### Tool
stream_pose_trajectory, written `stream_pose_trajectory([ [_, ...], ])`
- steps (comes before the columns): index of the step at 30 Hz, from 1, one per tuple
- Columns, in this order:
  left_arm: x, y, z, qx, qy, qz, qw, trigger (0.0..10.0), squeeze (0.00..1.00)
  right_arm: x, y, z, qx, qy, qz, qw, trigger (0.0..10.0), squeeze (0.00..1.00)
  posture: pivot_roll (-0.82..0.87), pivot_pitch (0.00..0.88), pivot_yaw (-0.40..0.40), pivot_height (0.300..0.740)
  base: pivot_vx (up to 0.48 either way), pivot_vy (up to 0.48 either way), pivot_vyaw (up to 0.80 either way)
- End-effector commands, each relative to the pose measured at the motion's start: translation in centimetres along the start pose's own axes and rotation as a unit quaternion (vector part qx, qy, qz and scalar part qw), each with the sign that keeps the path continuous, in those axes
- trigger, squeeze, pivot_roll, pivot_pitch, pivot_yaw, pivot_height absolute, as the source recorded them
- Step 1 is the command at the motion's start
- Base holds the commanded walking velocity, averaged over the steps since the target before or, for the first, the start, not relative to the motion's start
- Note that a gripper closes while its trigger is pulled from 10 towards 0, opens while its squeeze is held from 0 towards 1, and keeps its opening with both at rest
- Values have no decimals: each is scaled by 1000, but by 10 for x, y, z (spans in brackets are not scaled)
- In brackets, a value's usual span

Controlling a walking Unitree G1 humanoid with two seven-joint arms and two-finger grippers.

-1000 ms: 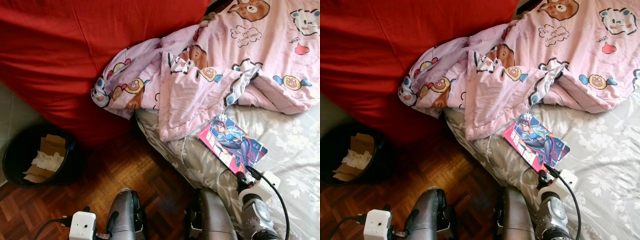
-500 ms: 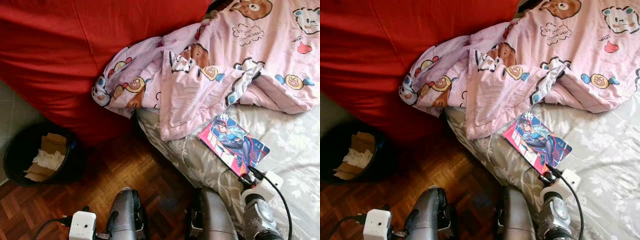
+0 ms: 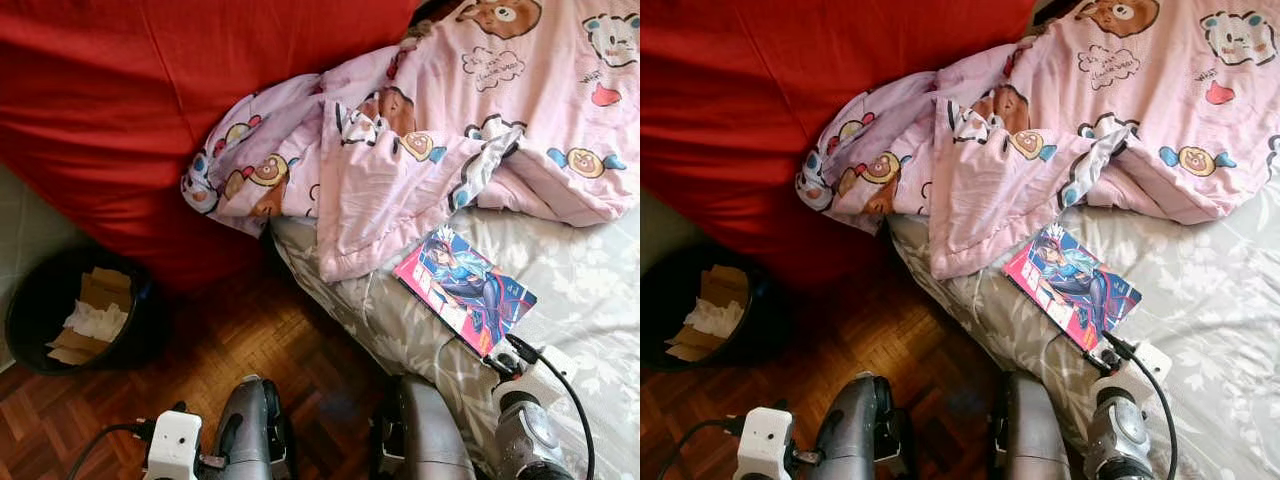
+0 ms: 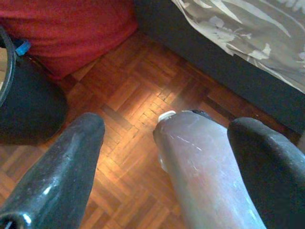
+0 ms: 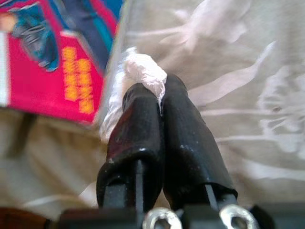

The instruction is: Clean up the room

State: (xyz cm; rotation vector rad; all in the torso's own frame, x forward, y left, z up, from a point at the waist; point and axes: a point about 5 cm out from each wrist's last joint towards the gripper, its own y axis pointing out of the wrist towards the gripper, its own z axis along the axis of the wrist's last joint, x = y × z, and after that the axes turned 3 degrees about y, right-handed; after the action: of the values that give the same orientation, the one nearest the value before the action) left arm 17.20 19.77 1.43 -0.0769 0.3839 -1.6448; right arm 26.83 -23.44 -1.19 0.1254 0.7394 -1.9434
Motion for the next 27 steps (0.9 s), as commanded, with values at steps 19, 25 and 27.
stream_pose_trajectory([
  [19, -6, 23, -43, -79, -35, 53, 995, 10000, 0, 49, -52, -49, 5, -99, 32, 995, 10000, 0, -53, 167, -20, 627, 0, 0, 0],
  [25, -3, 31, -51, -98, -42, 56, 993, 10000, 0, 44, -54, -51, 7, -103, 55, 993, 10000, 0, -78, 105, -22, 642, 0, 0, 0],
  [27, -2, 33, -53, -107, -44, 56, 992, 10000, 0, 39, -50, -53, -8, -104, 58, 993, 10000, 0, -81, 93, -24, 652, 0, 0, 0],
])
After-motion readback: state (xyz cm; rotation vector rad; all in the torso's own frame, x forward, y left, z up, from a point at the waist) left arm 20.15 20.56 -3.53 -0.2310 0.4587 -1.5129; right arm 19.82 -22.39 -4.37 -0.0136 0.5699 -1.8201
